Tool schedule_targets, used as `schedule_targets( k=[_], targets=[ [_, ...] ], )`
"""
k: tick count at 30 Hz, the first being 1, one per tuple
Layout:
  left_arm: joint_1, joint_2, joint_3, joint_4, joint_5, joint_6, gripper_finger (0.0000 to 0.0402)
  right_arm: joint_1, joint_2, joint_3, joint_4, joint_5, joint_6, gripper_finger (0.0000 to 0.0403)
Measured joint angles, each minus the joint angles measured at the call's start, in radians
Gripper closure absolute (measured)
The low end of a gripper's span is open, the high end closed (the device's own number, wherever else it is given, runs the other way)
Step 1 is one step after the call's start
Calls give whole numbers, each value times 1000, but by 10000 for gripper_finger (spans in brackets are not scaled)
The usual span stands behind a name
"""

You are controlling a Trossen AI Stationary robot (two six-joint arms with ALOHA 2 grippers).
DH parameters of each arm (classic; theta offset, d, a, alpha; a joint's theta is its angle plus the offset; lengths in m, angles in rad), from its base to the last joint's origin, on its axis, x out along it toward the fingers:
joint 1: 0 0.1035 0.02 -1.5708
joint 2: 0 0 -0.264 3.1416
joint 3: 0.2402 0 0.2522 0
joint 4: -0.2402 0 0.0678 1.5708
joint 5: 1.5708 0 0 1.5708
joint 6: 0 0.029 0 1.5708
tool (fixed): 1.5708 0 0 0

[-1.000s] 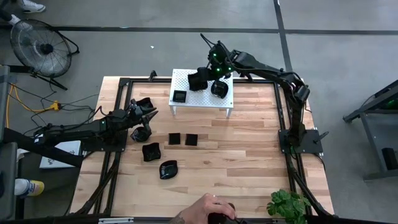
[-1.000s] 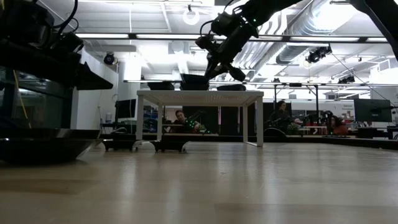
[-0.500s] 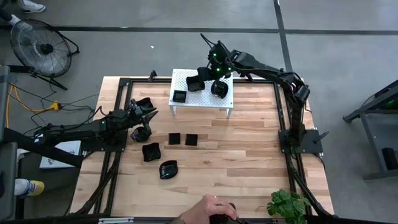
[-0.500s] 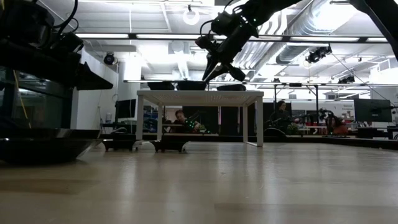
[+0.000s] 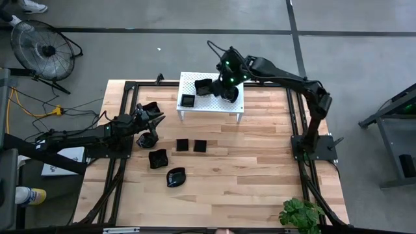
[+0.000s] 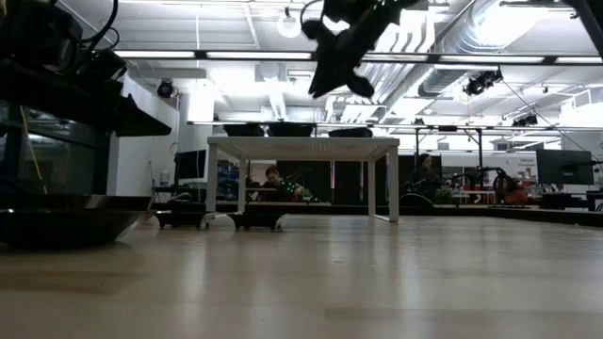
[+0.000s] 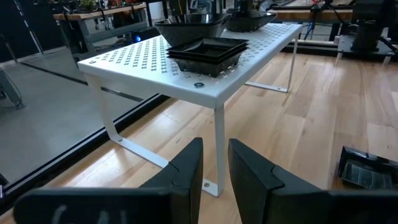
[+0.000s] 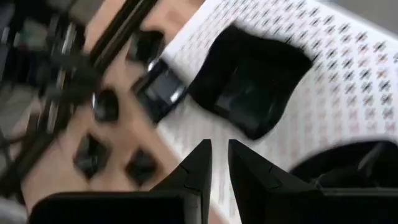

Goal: Pick & Place Mini shaped plates
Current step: Stack the square plate on top of the other square plates on the shelf

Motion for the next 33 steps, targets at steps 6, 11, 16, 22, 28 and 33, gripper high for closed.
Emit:
schedule_targets(
  k=[6, 11, 16, 22, 28, 33],
  targets=[
    [0, 0, 0, -12, 0, 0, 328, 111, -62, 0, -146, 3, -137, 356],
    [0, 0, 0, -11, 0, 0, 328, 249, -85, 0, -241, 11, -209, 355],
    [0, 0, 0, -11, 0, 0, 328, 401, -86, -6, -269, 56, -219, 356],
    [0, 0, 0, -11, 0, 0, 328, 562, -87, -97, -185, 90, -216, 355],
    [0, 0, 0, -11, 0, 0, 328, 668, -87, -244, 17, 106, -166, 356],
    [0, 0, 0, -11, 0, 0, 328, 732, -87, -375, 235, 137, -198, 351]
  ],
)
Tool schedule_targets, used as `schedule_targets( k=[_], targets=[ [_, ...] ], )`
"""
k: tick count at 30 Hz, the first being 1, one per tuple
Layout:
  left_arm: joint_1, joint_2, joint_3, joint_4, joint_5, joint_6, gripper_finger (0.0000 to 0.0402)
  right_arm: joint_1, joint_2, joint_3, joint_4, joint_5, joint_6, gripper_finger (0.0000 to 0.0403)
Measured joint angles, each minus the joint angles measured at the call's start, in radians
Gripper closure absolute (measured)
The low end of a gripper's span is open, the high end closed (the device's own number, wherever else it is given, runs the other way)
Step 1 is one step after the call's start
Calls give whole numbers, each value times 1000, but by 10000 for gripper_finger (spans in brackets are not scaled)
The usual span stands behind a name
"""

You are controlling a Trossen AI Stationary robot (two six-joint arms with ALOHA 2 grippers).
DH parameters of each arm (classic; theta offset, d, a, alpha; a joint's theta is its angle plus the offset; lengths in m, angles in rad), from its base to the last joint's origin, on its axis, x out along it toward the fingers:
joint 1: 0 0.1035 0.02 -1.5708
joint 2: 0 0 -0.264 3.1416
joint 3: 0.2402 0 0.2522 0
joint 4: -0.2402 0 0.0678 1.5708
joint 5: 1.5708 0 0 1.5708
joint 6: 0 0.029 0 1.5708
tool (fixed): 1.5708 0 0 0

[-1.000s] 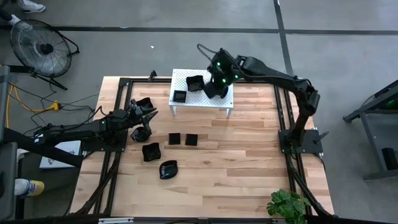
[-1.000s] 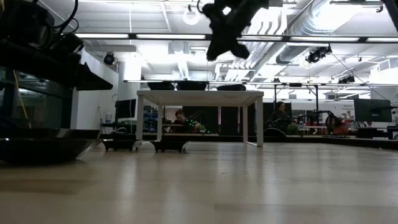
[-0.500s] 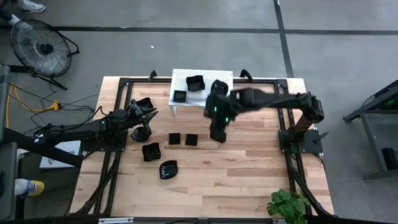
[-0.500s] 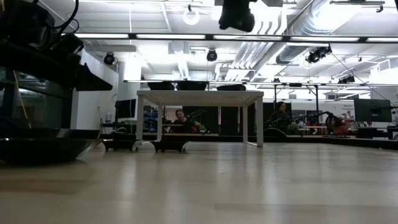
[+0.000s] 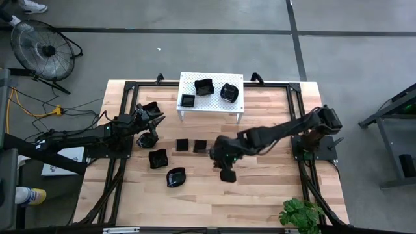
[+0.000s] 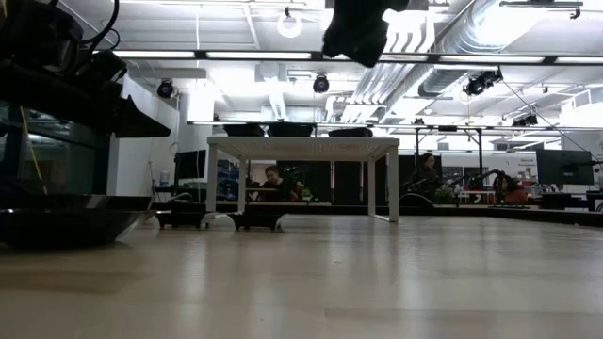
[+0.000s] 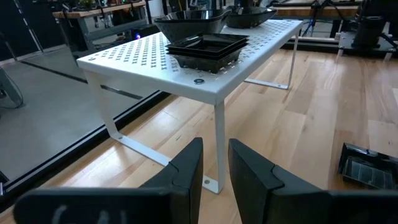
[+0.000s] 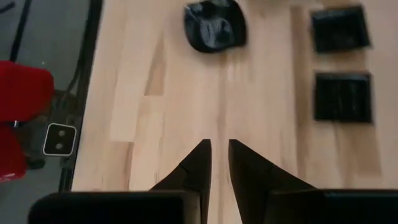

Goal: Pick & Place Mini shaped plates
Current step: Stack the square plate on top of the other square plates on the shelf

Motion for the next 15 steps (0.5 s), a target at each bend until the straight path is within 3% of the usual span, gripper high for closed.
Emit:
schedule_targets(
  k=[6, 15],
  targets=[
    [0, 0, 0, 0, 0, 0, 328, 44, 55, -67, 174, 142, -36, 350],
    [0, 0, 0, 0, 2, 0, 328, 40, 220, 91, 174, 292, -120, 335]
  ],
)
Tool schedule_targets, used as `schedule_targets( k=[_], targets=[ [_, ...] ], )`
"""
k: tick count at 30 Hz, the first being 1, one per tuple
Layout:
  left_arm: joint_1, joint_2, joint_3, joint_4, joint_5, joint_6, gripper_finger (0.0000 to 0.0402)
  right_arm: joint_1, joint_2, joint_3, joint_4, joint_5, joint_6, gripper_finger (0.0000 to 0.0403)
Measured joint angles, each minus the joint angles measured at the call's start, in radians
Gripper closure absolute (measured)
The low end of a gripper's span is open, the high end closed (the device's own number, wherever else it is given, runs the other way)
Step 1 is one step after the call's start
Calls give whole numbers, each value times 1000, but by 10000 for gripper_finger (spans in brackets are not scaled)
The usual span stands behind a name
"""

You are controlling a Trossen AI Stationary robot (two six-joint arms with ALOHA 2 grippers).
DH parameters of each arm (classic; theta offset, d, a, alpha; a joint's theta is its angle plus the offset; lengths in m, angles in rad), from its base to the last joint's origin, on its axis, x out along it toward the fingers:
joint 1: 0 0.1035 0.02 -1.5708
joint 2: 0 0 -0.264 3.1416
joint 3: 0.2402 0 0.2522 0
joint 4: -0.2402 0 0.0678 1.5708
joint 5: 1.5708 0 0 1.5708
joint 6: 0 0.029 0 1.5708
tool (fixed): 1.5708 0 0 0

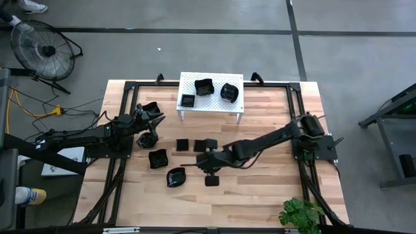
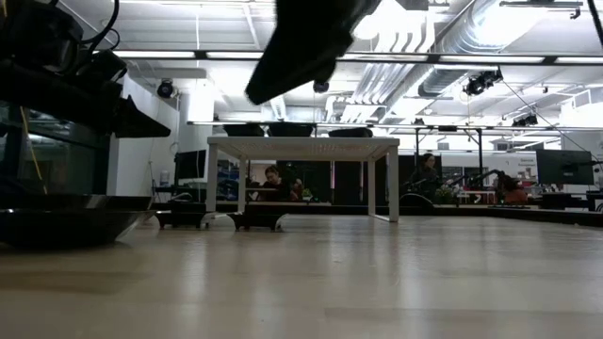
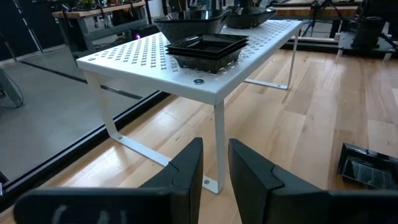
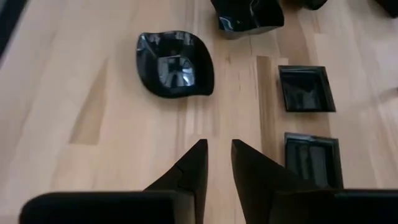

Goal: Pick & Place Mini shaped plates
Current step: Stack the square plate on top of the other square plates on the shelf

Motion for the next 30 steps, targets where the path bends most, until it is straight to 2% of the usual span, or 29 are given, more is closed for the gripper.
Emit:
schedule_targets(
  k=[7, 17, 22, 30],
  targets=[
    [0, 0, 0, 0, 4, 0, 328, -5, 110, 90, -54, 66, -50, 305],
    [0, 0, 0, 0, 5, 0, 328, -43, 200, 102, -84, 167, -75, 253],
    [0, 0, 0, -1, 5, 0, 328, -54, 235, 102, -80, 166, -137, 250],
    [0, 0, 0, 0, 5, 0, 328, -58, 256, 101, -74, 232, -170, 258]
  ],
)
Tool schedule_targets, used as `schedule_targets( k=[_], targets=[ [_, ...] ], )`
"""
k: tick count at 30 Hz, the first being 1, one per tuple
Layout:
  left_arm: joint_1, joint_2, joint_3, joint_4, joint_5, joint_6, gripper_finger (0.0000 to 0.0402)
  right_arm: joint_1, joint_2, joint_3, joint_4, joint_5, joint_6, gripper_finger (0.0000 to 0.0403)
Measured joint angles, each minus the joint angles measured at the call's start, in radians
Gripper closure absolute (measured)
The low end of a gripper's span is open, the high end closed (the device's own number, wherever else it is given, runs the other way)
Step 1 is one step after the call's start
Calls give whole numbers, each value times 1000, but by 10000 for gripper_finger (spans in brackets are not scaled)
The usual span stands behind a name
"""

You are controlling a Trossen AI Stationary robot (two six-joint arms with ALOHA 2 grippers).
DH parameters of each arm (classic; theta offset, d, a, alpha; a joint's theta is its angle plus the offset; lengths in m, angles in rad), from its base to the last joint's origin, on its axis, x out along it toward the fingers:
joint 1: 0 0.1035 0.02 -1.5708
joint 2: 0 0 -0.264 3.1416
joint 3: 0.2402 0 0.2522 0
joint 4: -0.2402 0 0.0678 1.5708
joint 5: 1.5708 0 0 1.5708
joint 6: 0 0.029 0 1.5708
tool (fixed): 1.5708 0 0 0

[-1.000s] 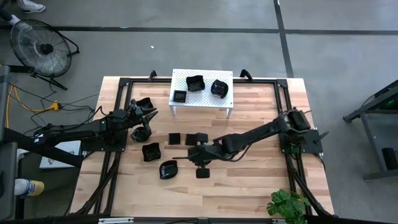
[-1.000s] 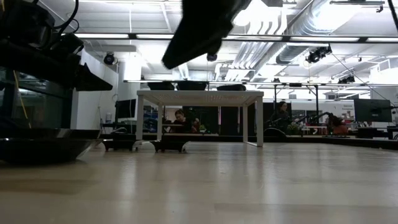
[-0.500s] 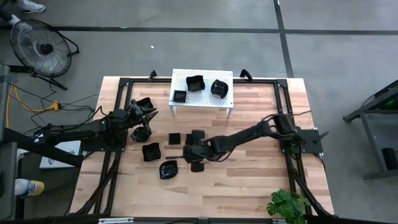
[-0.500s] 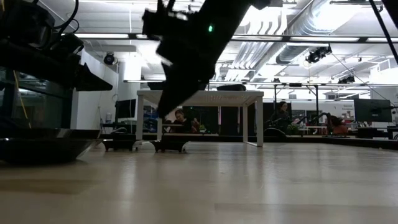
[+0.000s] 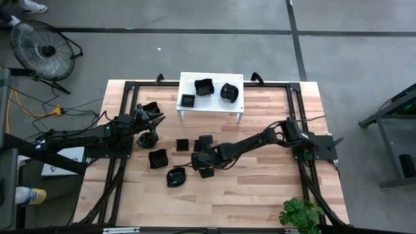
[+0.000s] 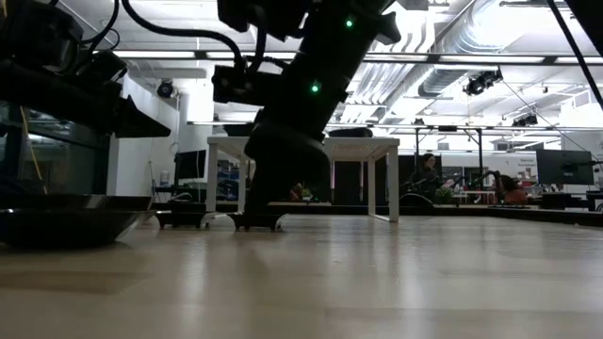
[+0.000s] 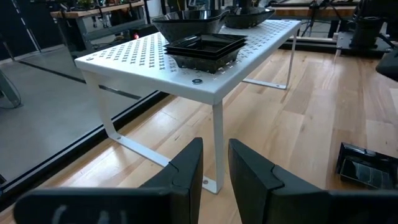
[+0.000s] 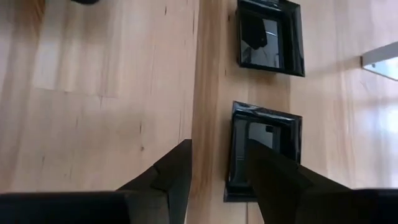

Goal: Pick & Place Mini shaped plates
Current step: Stack the square plate on top of the other square plates on the shelf

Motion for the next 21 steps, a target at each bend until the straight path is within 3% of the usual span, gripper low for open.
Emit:
schedule_targets(
  k=[21],
  targets=[
    [0, 0, 0, 0, 1, 0, 328, -29, 26, 0, -11, -1, 0, 265]
  ],
)
